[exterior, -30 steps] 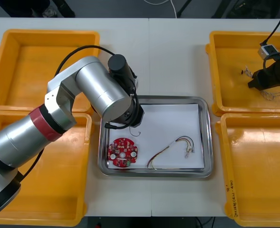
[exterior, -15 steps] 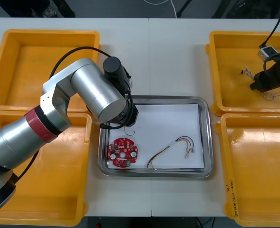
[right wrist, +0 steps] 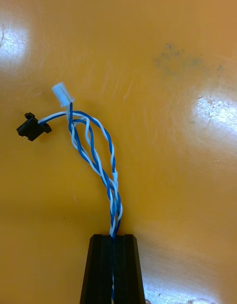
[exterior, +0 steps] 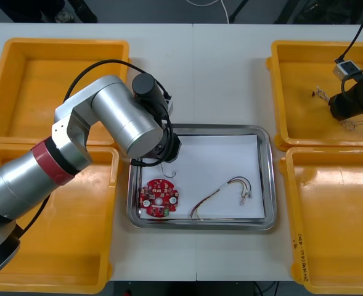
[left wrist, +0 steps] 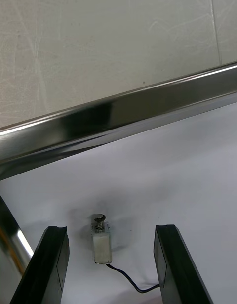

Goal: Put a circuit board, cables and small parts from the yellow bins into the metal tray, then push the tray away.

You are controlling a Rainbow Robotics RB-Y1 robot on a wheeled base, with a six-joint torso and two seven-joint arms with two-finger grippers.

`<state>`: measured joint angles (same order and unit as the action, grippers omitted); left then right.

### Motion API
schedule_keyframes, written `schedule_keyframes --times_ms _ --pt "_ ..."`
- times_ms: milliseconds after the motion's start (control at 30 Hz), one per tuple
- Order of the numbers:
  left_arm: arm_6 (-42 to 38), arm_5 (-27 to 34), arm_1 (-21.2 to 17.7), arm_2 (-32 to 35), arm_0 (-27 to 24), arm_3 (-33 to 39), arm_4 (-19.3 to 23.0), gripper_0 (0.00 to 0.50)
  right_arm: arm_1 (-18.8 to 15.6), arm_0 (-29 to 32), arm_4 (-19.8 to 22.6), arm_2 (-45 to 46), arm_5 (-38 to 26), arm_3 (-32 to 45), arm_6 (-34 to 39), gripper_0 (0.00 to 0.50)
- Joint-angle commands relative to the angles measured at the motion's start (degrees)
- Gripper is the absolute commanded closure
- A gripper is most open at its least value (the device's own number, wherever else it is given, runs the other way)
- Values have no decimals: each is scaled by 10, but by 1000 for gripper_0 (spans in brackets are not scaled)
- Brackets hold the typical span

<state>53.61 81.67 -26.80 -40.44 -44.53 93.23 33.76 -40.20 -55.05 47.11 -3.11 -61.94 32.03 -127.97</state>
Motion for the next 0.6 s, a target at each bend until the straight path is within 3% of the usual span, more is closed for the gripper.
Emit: schedule_keyframes --times_ms 33,267,467,600 --pt "-56 -3 -16 9 -3 8 17 0 -4 18 7 9 1 15 -11 500" --pt "-47 36 -14 51 -14 17 25 0 -13 9 -3 15 -20 41 -5 500" --pt "-34 127 -11 122 -41 31 46 0 -19 -23 -57 80 -120 63 0 500" --pt "-25 187 -11 166 -64 32 55 0 -20 -23 -98 116 -192 117 8 500"
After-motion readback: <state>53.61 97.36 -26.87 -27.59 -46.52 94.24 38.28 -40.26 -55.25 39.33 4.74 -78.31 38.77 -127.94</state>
